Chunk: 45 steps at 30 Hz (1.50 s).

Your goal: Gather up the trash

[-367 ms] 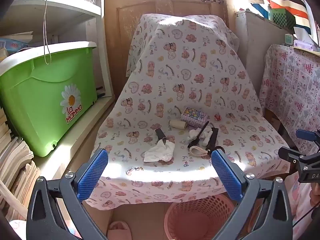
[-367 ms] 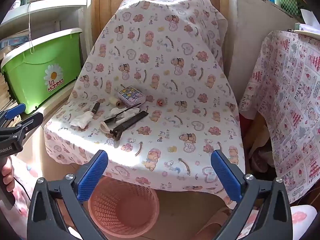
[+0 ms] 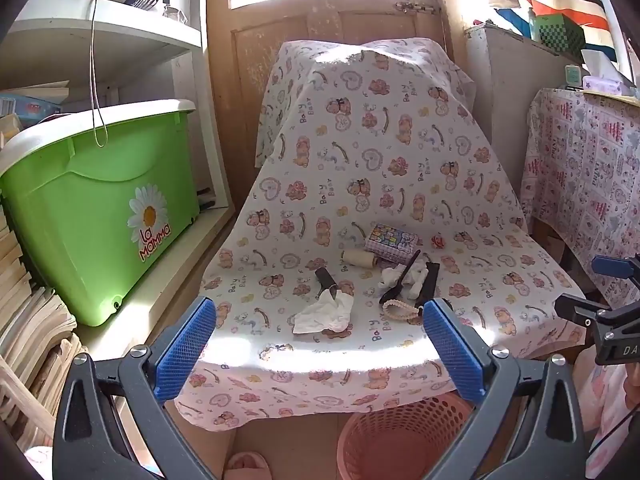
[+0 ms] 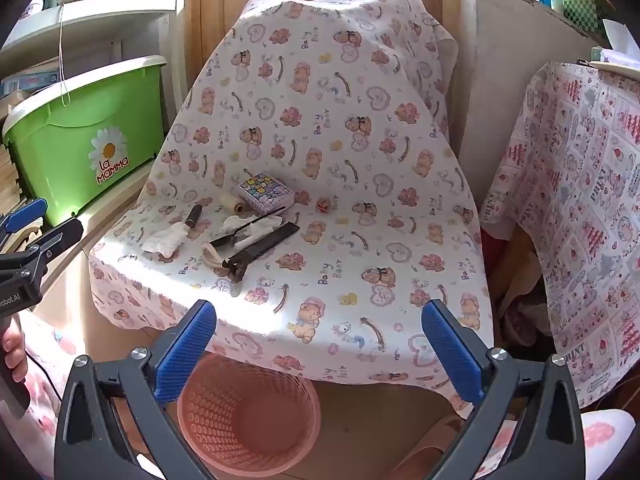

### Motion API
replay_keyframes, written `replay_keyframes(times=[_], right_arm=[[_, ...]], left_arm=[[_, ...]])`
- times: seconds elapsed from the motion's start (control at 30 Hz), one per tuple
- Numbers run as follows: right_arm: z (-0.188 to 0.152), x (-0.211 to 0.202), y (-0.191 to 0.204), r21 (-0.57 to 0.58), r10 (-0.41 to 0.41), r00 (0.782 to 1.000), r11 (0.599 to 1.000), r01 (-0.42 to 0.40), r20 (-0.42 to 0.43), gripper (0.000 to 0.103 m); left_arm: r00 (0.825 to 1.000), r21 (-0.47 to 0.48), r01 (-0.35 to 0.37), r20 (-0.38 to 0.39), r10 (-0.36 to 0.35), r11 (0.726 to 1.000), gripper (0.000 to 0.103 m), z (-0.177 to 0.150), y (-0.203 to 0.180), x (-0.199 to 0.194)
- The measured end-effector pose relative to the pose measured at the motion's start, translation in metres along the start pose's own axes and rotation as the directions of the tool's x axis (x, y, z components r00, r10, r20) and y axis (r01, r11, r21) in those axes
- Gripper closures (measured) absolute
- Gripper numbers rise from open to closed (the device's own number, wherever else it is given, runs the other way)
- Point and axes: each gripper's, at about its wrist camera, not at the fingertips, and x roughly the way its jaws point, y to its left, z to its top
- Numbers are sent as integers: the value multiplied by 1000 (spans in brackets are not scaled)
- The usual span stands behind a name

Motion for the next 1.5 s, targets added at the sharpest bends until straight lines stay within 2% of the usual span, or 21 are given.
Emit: replay_keyframes(times=[0.23, 1.5], right_arm=[[1, -1, 1, 3, 0, 1000, 1000, 0, 6, 0], [0, 0, 0, -1, -7, 1000, 1000, 7, 12, 0]], left_arm=[[1000, -29, 6, -6, -6, 1000, 1, -3, 4, 1], [1000, 2, -7, -1, 7, 1000, 1, -2, 3, 0]])
